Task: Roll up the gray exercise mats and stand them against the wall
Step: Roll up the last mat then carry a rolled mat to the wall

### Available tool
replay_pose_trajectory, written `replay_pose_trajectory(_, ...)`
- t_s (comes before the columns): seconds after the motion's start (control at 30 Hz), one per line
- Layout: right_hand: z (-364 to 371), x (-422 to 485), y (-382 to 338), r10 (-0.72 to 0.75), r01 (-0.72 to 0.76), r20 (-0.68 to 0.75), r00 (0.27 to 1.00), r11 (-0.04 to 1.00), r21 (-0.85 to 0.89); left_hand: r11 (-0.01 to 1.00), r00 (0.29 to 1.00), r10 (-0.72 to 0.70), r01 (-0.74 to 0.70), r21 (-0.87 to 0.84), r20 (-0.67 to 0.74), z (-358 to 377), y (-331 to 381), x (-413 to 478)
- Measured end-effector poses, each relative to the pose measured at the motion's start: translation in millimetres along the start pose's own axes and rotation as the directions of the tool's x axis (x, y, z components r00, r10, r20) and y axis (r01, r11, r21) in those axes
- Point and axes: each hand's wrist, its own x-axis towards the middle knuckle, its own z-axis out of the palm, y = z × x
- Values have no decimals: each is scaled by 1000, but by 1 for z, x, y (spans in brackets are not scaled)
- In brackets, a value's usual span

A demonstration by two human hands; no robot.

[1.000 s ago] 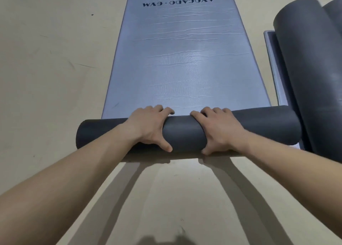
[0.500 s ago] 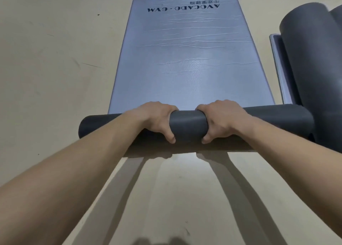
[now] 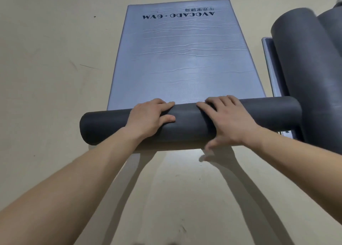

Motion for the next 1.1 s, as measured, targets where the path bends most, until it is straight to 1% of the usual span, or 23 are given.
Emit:
replay_pose_trajectory(0.03,13,-9,-3,2,-2,-2,1000,997,-83,1000,999,6,-7,19,40,-4,0,8)
replay_pose_trajectory(0.07,24,-12,-4,13,-14,-10,1000,992,-122,997,999,18,-21,76,48,-7,1,14)
replay_pose_trajectory(0.1,30,-8,-4,28,-33,-40,999,992,-124,988,1000,22,-23,154,11,-6,4,16)
replay_pose_trajectory(0.17,20,12,1,58,-62,-59,997,996,-72,965,985,39,7,263,-168,2,11,10)
replay_pose_trajectory(0.2,7,25,7,66,-67,-15,998,997,-27,962,974,45,17,271,-222,9,14,5)
replay_pose_trajectory(0.23,-8,39,14,71,-74,68,995,996,40,964,973,40,22,266,-226,14,15,0)
replay_pose_trajectory(0.33,-35,67,25,45,-110,292,955,971,213,935,995,-3,38,353,-98,26,2,-8)
replay_pose_trajectory(0.4,-35,72,22,12,-133,376,927,945,298,918,996,15,23,396,-93,25,-11,-5)
replay_pose_trajectory(0.47,-30,68,16,-20,-156,423,906,913,376,908,994,79,-44,418,-68,21,-17,-2)
replay_pose_trajectory(0.53,-21,53,10,-12,-126,362,932,926,355,891,994,107,-91,446,-11,15,-19,-1)
replay_pose_trajectory(0.6,-3,29,1,64,-99,180,982,977,189,889,992,108,-123,442,58,6,-16,3)
replay_pose_trajectory(0.63,7,15,-5,92,-100,93,991,991,90,892,989,106,-142,430,108,0,-14,7)
replay_pose_trajectory(0.67,15,5,-10,113,-114,41,993,993,21,896,982,101,-159,415,157,-4,-11,12)
replay_pose_trajectory(0.7,18,1,-10,119,-118,19,993,993,-12,905,974,93,-169,389,207,-9,-10,19)
replay_pose_trajectory(0.77,6,12,-1,91,-93,80,993,995,23,959,959,53,-127,255,277,-19,-12,32)
replay_pose_trajectory(0.8,-5,22,6,77,-88,139,987,993,76,978,959,30,-86,189,283,-20,-15,36)
replay_pose_trajectory(0.83,-16,35,14,65,-95,205,977,985,142,983,967,20,-65,170,254,-18,-17,37)
replay_pose_trajectory(0.9,-35,58,28,38,-131,332,943,956,261,964,991,27,-60,259,131,-10,-19,33)
replay_pose_trajectory(0.93,-37,66,31,23,-140,370,929,946,293,949,997,34,-56,311,76,-3,-19,29)
replay_pose_trajectory(0.97,-35,68,31,17,-137,371,929,945,298,939,998,39,-53,340,47,1,-19,27)
replay_pose_trajectory(1.0,-30,66,28,36,-127,329,944,957,260,938,999,38,-48,345,35,3,-19,28)
replay_pose_trajectory(1.07,-13,51,15,131,-147,145,981,984,103,948,998,24,-41,316,56,-3,-18,38)
replay_pose_trajectory(1.1,-3,42,6,169,-171,59,984,985,24,952,996,25,-49,301,82,-8,-17,42)
